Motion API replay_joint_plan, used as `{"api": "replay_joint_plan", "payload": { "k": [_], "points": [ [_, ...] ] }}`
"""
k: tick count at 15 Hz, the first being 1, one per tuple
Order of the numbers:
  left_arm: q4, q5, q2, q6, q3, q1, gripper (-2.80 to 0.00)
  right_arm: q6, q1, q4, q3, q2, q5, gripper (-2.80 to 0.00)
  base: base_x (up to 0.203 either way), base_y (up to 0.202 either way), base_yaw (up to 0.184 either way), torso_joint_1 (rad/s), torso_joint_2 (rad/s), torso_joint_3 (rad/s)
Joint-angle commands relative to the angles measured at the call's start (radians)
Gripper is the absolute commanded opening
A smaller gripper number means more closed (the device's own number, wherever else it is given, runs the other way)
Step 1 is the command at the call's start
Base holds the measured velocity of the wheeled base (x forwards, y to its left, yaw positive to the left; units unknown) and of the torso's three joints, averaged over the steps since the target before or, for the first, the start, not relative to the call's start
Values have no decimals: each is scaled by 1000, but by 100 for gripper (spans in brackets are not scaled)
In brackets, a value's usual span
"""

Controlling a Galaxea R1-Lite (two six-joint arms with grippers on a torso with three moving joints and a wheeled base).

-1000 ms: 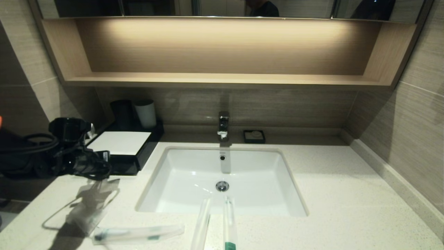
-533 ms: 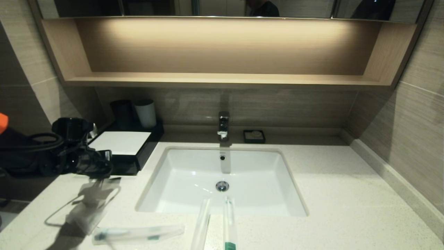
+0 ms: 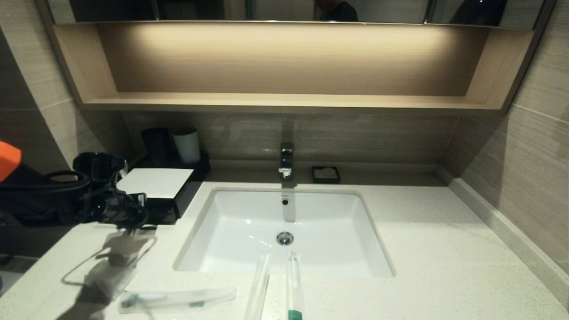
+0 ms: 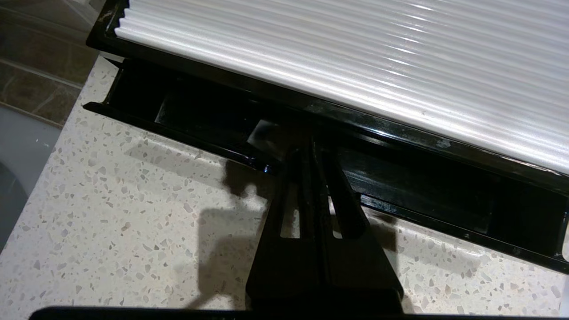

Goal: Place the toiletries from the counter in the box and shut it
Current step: Open the drawer

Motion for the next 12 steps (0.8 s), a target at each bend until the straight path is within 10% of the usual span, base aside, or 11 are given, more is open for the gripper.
{"api": "replay_joint_plan", "payload": {
  "k": [1,12],
  "points": [
    [-2,-1,7,-2,-1,-2,-280,0,0,0,2,0,0,-280,0,0,0,0,0,0],
    [-2,-1,24,-4,-26,-2,-280,0,0,0,2,0,0,-280,0,0,0,0,0,0]
  ]
}}
